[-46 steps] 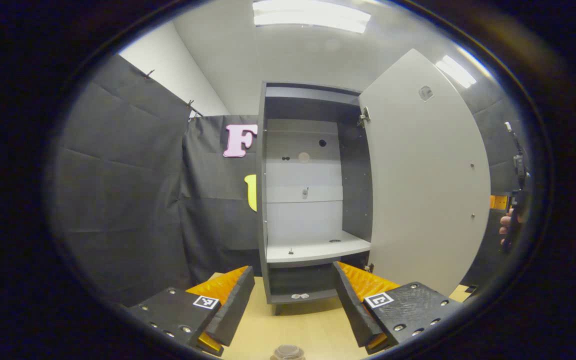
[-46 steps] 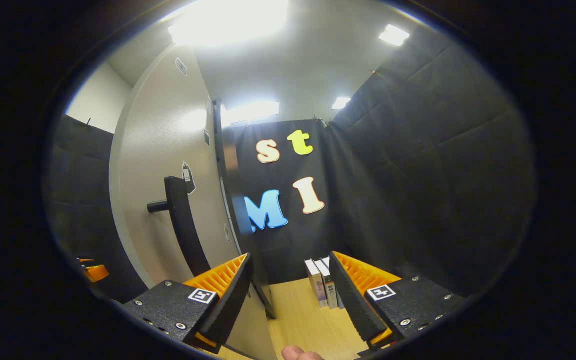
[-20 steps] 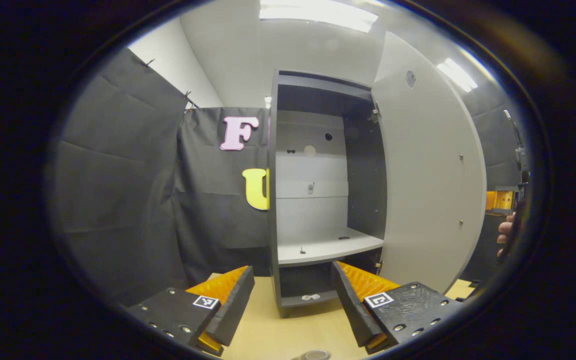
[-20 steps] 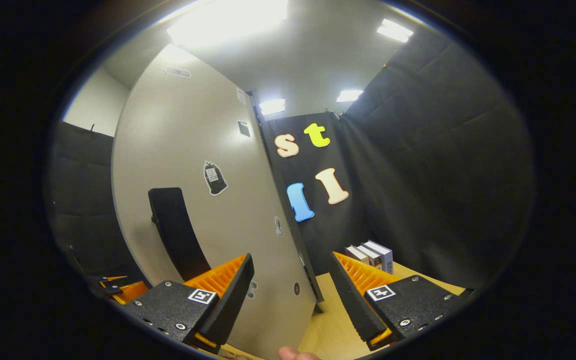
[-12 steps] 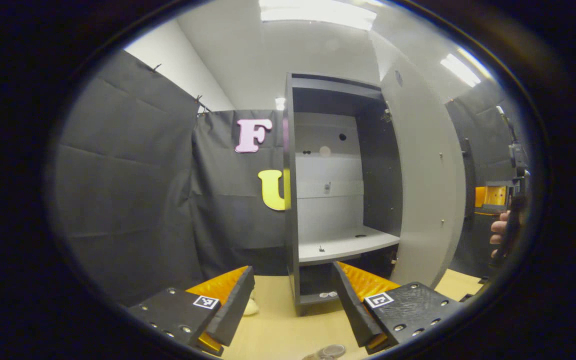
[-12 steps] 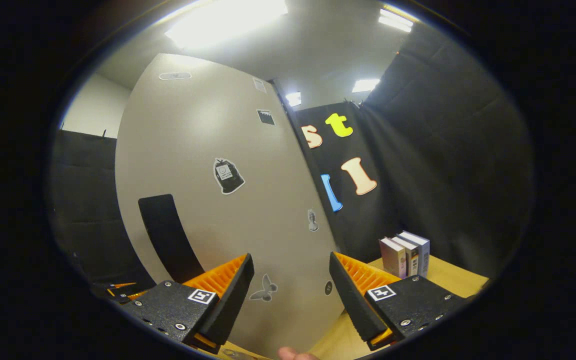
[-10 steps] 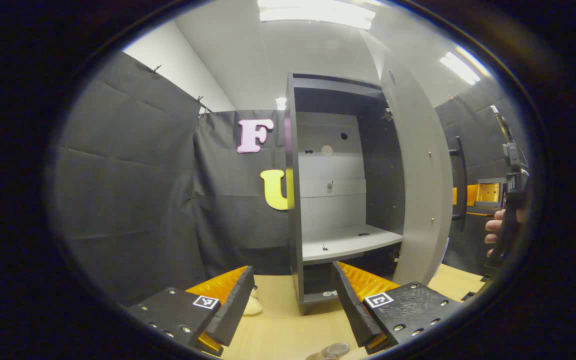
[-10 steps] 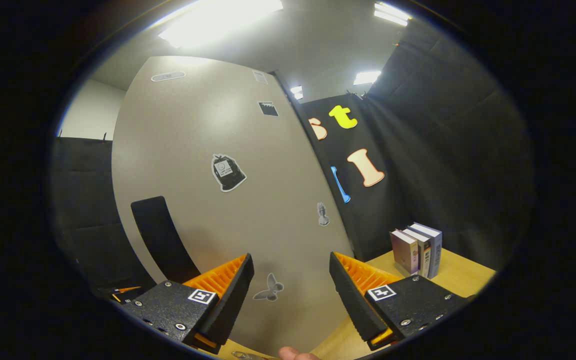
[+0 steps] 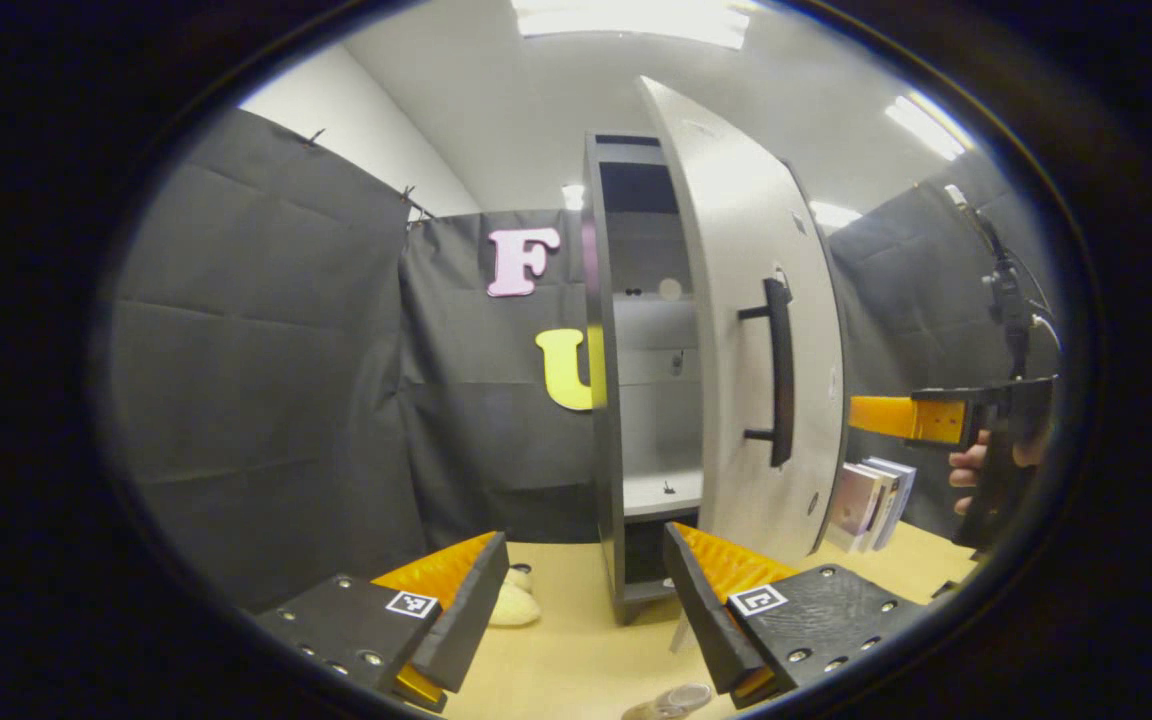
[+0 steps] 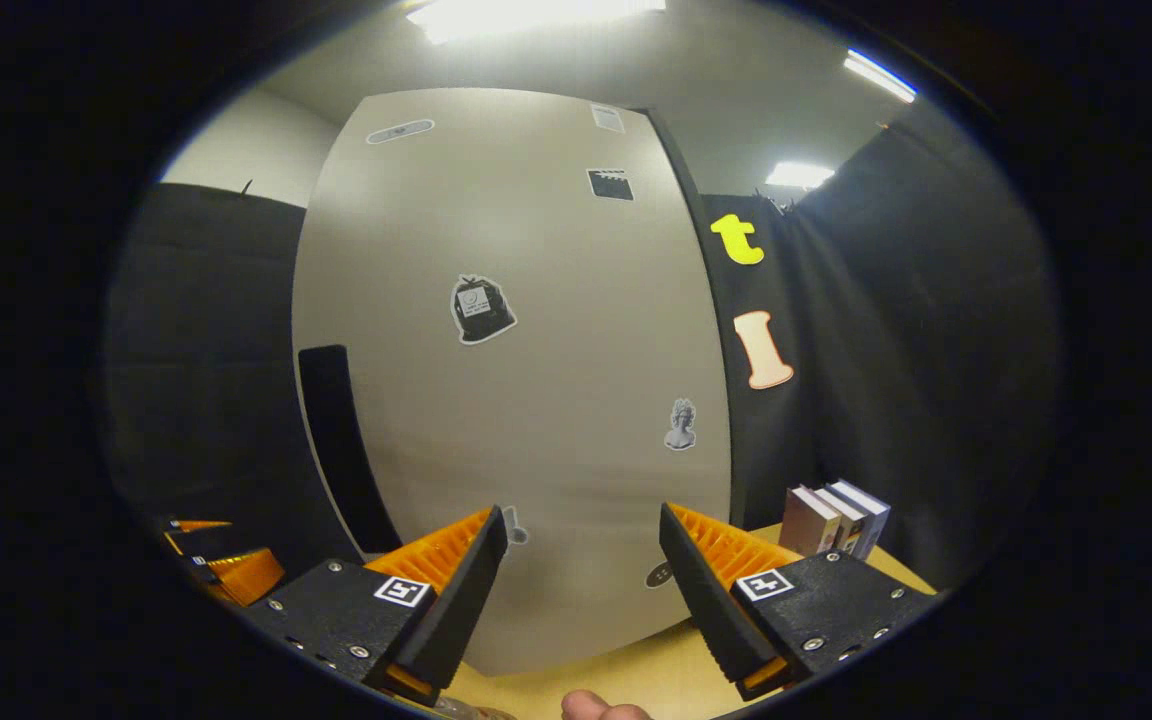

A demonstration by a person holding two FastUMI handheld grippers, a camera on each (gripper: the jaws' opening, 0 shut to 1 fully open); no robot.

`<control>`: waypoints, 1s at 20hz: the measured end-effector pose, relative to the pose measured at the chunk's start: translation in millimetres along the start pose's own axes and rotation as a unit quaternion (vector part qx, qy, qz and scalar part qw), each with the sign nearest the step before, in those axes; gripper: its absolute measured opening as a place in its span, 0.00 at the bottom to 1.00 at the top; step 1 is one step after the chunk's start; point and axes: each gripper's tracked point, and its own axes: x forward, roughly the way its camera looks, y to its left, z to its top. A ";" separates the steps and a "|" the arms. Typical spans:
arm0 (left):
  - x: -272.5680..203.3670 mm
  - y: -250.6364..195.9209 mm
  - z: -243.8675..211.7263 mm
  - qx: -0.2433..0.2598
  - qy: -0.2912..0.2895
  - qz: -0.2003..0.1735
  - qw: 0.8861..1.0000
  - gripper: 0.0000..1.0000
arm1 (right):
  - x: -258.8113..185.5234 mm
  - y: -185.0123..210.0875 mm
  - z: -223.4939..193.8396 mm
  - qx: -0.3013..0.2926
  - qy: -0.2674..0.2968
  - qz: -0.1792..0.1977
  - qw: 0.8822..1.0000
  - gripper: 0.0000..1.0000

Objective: Open the cabinet door with the right hand, grasp the bottle in the cabinet with the left hand and place it on the coaster, then close the cabinet door with the right hand.

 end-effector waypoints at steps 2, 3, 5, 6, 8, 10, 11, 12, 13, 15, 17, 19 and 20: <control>14.7 -15.7 8.9 -0.006 -0.005 -0.013 1.000 0.89 | -5.0 4.5 0.1 -0.017 -0.005 -0.002 1.000 0.95; 19.7 -21.4 11.3 -0.006 -0.005 -0.016 1.000 0.89 | -5.5 5.0 1.4 -0.023 -0.010 -0.004 1.000 0.95; 28.1 -35.5 18.8 -0.004 -0.005 -0.020 1.000 0.89 | -6.6 5.9 6.1 -0.029 -0.024 -0.005 0.999 0.91; 30.3 -41.3 23.9 -0.005 -0.009 -0.023 1.000 0.89 | -7.1 4.0 8.7 -0.032 -0.030 -0.010 0.999 0.95; 33.1 -54.4 34.3 -0.005 -0.016 -0.031 0.999 0.89 | -12.2 1.3 15.4 -0.033 -0.039 -0.017 0.999 0.95; 32.3 -59.6 42.5 -0.003 -0.025 -0.035 0.999 0.89 | -15.1 -2.1 16.4 -0.029 -0.038 -0.023 0.999 0.95; 31.9 -60.2 46.2 -0.003 -0.030 -0.032 0.999 0.95 | -15.5 -3.1 13.9 -0.028 -0.034 -0.027 0.999 0.95; 33.1 -59.4 50.4 -0.003 -0.033 -0.029 0.999 0.84 | -15.4 -4.3 11.1 -0.028 -0.027 -0.030 0.999 0.95; 33.9 -59.1 50.7 -0.004 -0.034 -0.026 0.999 0.84 | -15.6 -5.3 8.4 -0.027 -0.021 -0.031 0.999 0.95; 41.0 -58.5 50.5 -0.010 -0.034 -0.017 0.999 0.95 | -14.4 -6.0 2.9 -0.030 -0.010 -0.032 0.999 0.95; 51.1 -58.6 48.2 -0.017 -0.032 -0.008 0.999 0.95 | -13.2 -2.9 0.8 -0.042 -0.004 -0.030 0.999 0.95; 57.8 -60.9 42.7 -0.023 -0.024 -0.002 0.999 0.95 | -13.3 1.4 2.1 -0.046 -0.003 -0.025 0.999 0.95; 59.8 -63.8 43.4 -0.028 -0.024 -0.001 0.999 0.95 | -13.9 5.0 2.4 -0.047 -0.002 -0.019 0.999 0.91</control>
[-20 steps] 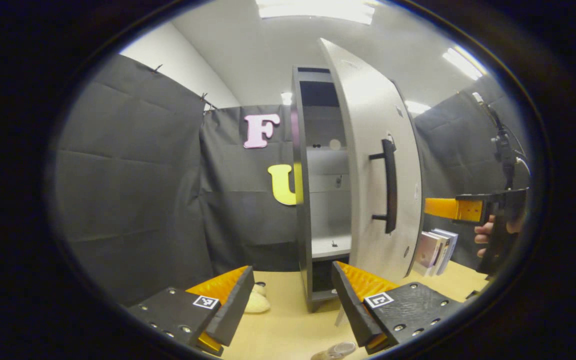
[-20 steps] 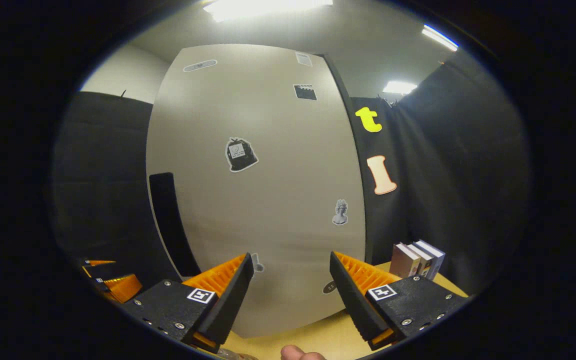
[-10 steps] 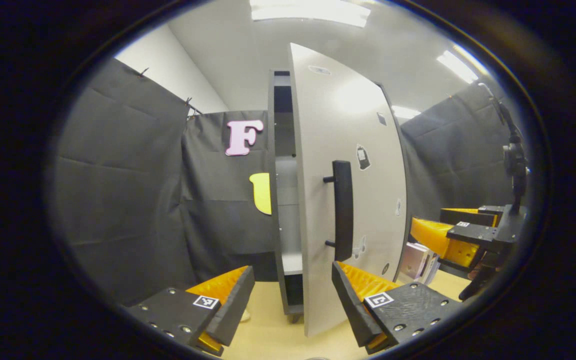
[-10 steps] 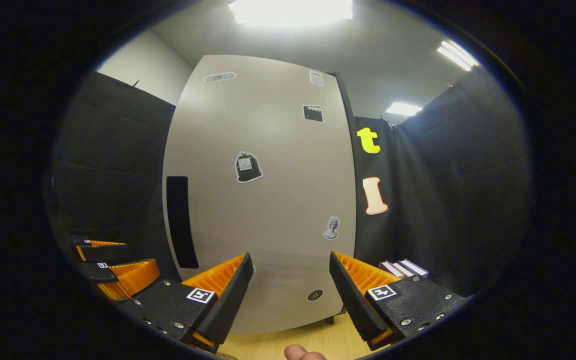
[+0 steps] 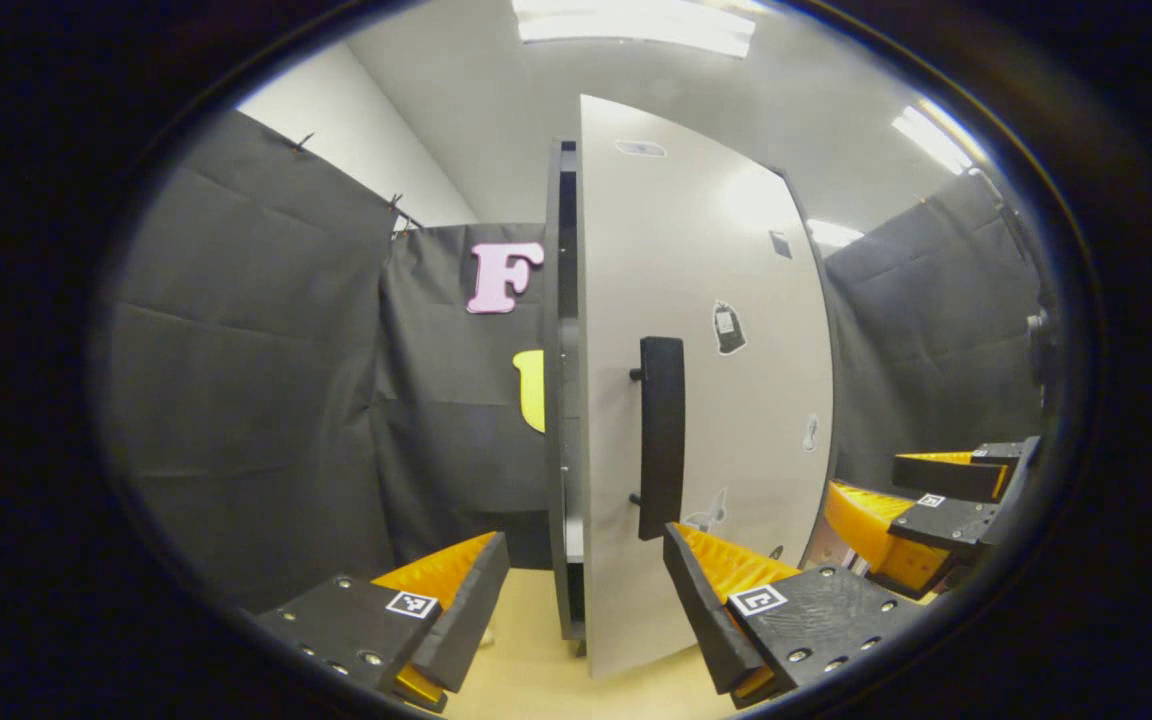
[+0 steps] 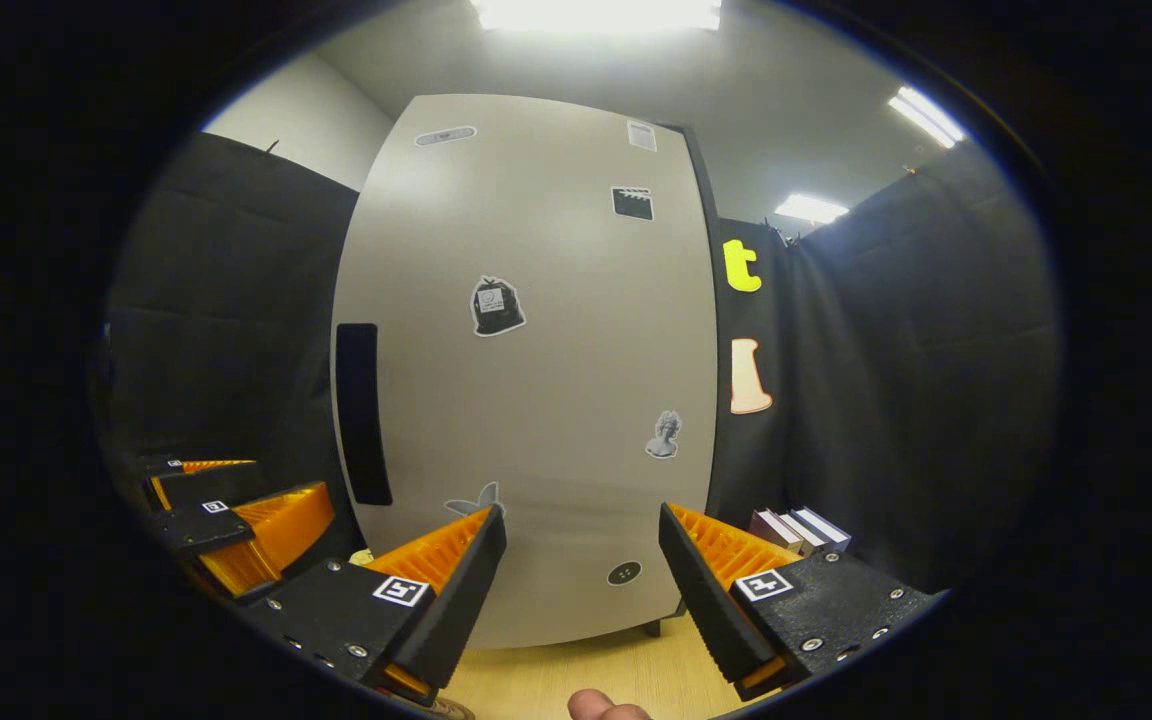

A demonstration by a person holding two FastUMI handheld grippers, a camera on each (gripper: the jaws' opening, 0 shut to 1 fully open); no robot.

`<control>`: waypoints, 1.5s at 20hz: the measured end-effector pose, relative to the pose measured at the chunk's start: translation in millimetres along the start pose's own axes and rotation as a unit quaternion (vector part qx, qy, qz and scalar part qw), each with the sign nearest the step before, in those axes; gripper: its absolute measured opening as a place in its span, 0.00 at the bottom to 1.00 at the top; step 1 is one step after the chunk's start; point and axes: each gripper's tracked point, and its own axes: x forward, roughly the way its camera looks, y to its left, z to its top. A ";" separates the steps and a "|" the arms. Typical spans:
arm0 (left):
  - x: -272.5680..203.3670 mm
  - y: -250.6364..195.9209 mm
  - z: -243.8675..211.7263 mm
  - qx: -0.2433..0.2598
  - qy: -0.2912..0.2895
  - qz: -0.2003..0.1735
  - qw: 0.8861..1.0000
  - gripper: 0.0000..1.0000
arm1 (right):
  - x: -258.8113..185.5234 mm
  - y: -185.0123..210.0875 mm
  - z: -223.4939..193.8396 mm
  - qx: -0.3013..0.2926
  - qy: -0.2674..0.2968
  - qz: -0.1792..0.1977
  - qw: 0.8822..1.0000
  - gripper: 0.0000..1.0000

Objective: Open the cabinet door with the right hand, grasp the bottle in the cabinet with the left hand and place it on the coaster, then close the cabinet door with the right hand.

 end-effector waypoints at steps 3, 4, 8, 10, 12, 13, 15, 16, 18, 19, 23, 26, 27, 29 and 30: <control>-1.8 -7.3 7.1 0.006 -0.011 0.004 1.000 0.89 | -2.5 6.4 -0.7 -0.013 -0.002 0.007 1.000 0.95; -0.8 -10.1 8.4 0.006 -0.009 0.002 1.000 0.89 | -2.7 9.1 0.1 -0.010 -0.005 0.013 1.000 0.95; 3.1 -12.0 8.1 0.007 -0.010 -0.001 1.000 0.89 | -2.5 6.1 1.1 -0.015 -0.008 0.011 1.000 0.95; 4.0 -16.5 6.0 0.004 -0.010 -0.009 1.000 0.89 | -0.3 4.3 -2.6 -0.009 -0.002 0.011 1.000 0.95; 5.4 -21.6 7.7 -0.003 -0.013 -0.021 1.000 0.89 | 0.4 2.8 -6.3 -0.011 0.004 0.012 1.000 0.95; 4.5 -22.4 6.7 -0.005 -0.014 -0.025 1.000 0.89 | 0.2 1.4 -6.2 -0.012 0.004 0.012 1.000 0.95; 6.8 -24.1 5.3 -0.005 -0.013 -0.029 0.999 0.89 | -1.0 -0.2 -4.6 -0.008 -0.001 0.010 1.000 0.95; 7.0 -26.3 4.0 -0.005 -0.011 -0.032 0.999 0.89 | -1.5 -0.8 -2.5 -0.006 -0.006 0.010 1.000 0.95; 6.9 -29.0 2.4 -0.001 -0.010 -0.032 0.999 0.89 | -1.4 -0.7 0.2 -0.005 -0.014 0.011 1.000 0.95; 7.3 -29.9 2.8 0.004 -0.012 -0.034 0.999 0.89 | -0.7 -0.1 1.3 -0.004 -0.018 0.011 1.000 0.95; 2.6 -31.1 2.1 0.010 -0.009 -0.043 0.999 0.89 | -3.0 0.7 0.2 -0.007 -0.014 0.013 1.000 0.95; 2.7 -29.1 1.2 0.013 -0.011 -0.038 0.999 0.89 | -5.9 3.1 -2.1 -0.006 -0.010 0.014 1.000 0.95; 2.5 -28.1 0.4 0.015 -0.011 -0.035 0.999 0.89 | -7.2 3.7 -3.6 -0.004 -0.008 0.014 1.000 0.95; 1.7 -29.0 1.3 0.015 -0.015 -0.031 0.999 0.89 | -10.9 2.8 -6.8 -0.010 -0.003 0.010 1.000 0.95; 1.6 -28.8 1.4 0.012 -0.015 -0.031 0.999 0.89 | -12.8 4.1 -7.2 -0.009 -0.003 0.011 1.000 0.95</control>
